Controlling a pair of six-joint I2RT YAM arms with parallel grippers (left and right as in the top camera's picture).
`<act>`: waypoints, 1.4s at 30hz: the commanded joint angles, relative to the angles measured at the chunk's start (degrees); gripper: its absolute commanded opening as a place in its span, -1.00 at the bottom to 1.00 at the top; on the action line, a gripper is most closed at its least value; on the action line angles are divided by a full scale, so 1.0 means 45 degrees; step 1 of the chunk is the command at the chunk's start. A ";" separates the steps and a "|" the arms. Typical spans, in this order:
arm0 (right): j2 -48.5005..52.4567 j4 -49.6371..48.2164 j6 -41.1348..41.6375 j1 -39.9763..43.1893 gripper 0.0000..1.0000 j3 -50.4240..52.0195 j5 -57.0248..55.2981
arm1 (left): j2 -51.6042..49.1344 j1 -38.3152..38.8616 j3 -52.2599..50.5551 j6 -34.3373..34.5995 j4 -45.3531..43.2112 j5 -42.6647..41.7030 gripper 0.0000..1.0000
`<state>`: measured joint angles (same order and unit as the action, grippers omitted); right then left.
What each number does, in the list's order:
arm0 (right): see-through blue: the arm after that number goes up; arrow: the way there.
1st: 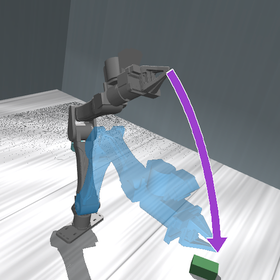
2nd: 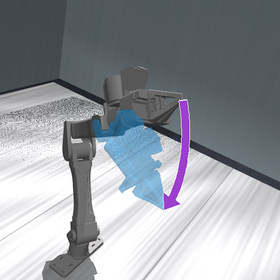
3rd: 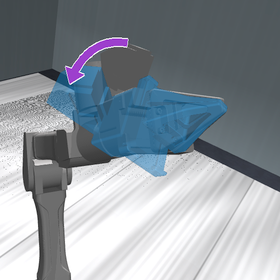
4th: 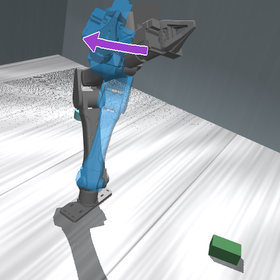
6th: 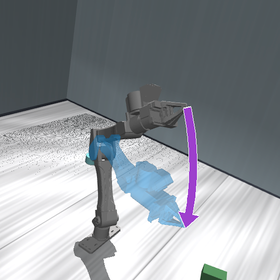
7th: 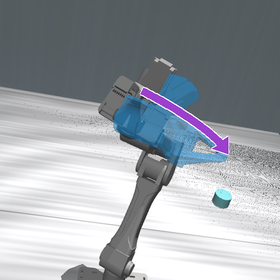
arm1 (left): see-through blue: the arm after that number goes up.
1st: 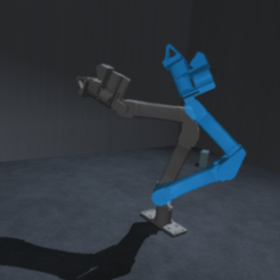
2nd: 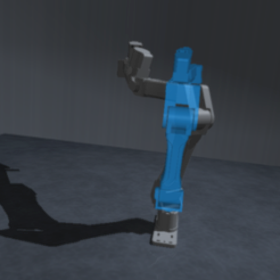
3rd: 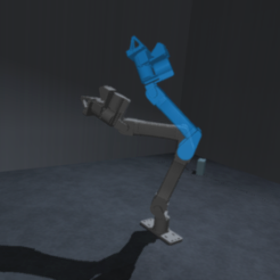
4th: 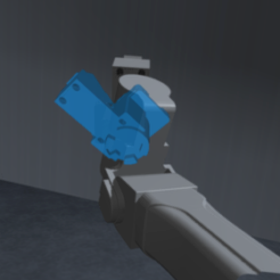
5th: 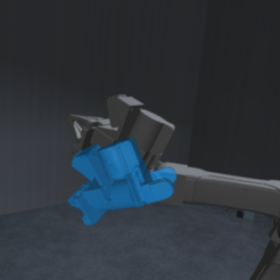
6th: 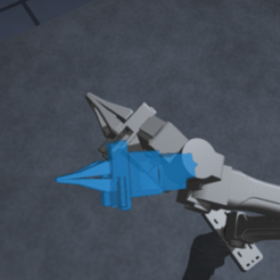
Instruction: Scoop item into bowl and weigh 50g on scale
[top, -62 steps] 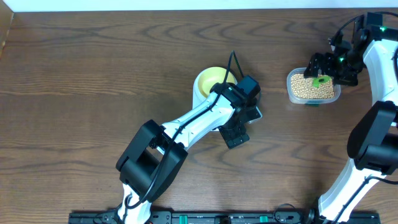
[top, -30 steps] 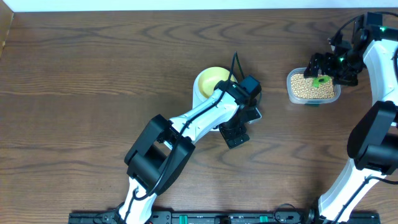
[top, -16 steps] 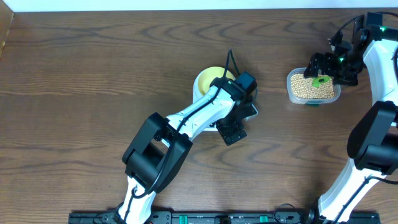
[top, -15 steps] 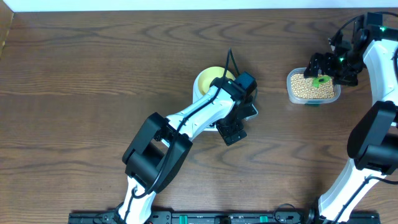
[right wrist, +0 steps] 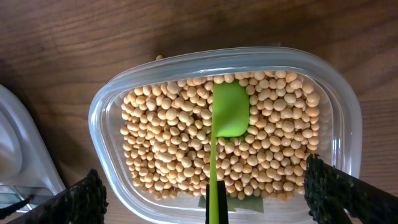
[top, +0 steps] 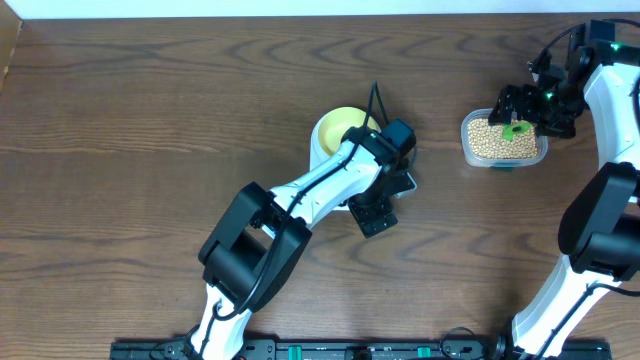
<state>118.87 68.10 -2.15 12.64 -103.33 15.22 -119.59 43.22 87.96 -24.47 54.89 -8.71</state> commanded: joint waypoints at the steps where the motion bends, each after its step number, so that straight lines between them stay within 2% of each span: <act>1: 0.0063 0.0010 -0.0063 0.0005 0.98 -0.0214 0.0034 | -0.0335 0.0034 0.0126 -0.0321 0.0024 -0.0160 0.96; 42: 0.0063 0.0010 -0.0063 0.0005 0.99 -0.0214 0.0034 | -0.0573 -0.0063 0.0126 -0.0311 0.0029 -0.0170 0.96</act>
<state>118.87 68.12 -2.15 12.64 -103.33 15.22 -119.79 43.27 88.01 -25.34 54.89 -8.71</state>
